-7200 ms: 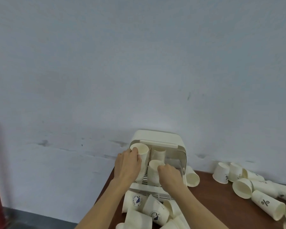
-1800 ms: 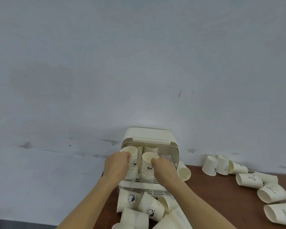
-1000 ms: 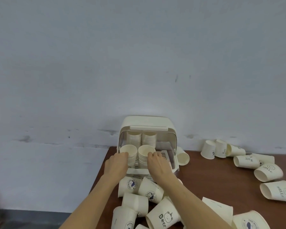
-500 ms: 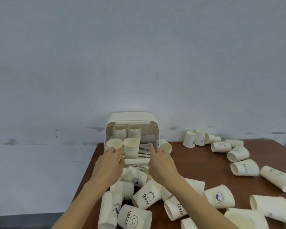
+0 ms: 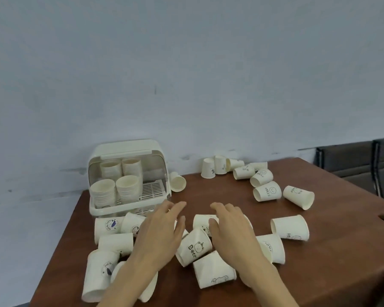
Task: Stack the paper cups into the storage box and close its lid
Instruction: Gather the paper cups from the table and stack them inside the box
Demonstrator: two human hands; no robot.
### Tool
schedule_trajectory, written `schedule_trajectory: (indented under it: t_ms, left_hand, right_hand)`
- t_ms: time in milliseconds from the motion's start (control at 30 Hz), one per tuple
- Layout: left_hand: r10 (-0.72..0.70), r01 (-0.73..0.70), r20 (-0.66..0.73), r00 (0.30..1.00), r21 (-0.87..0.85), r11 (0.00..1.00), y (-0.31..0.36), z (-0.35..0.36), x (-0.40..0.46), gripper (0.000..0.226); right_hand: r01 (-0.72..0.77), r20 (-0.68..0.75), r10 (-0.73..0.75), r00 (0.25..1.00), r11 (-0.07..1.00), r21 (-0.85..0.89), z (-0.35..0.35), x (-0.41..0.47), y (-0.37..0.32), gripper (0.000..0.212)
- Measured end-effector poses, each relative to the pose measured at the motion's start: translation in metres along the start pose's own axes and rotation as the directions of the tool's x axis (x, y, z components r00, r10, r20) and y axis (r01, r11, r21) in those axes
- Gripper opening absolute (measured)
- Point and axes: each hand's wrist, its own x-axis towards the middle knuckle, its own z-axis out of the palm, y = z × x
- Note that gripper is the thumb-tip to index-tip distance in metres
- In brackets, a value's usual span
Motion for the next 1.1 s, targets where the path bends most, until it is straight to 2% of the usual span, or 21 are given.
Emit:
schedule_trajectory:
  t_ms: [100,267,467,600,833,1100]
  left_hand:
    - [0.037,-0.035,0.051,0.998,-0.045,0.998,0.016,0.019,-0.003,0.036]
    - [0.107,-0.095,0.173,0.979,-0.078,0.992,0.033,0.047,-0.005,0.033]
    - [0.187,-0.171,0.373,0.909,-0.077,0.982,0.048,0.07,-0.005,0.034]
    - [0.205,-0.19,0.452,0.868,-0.08,0.979,0.052,0.081,-0.004,0.039]
    - [0.244,-0.326,0.564,0.789,0.048,0.944,0.053,0.086,0.0,0.034]
    - [0.252,-0.333,0.597,0.762,0.027,0.943,0.055,0.072,0.004,0.023]
  right_hand:
    - [-0.047,-0.024,0.048,0.999,0.998,0.036,-0.004,-0.019,0.018,0.041]
    - [-0.167,0.041,0.168,0.985,0.985,-0.037,-0.001,-0.055,0.044,0.035]
    - [-0.295,0.114,0.308,0.944,0.948,-0.117,0.0,-0.075,0.056,0.033]
    - [-0.304,0.095,0.321,0.942,0.94,-0.154,0.002,-0.076,0.057,0.028]
    - [-0.328,0.04,0.341,0.939,0.925,-0.191,0.011,-0.076,0.059,0.031]
    - [-0.351,-0.014,0.352,0.936,0.926,-0.138,0.012,-0.073,0.061,0.031]
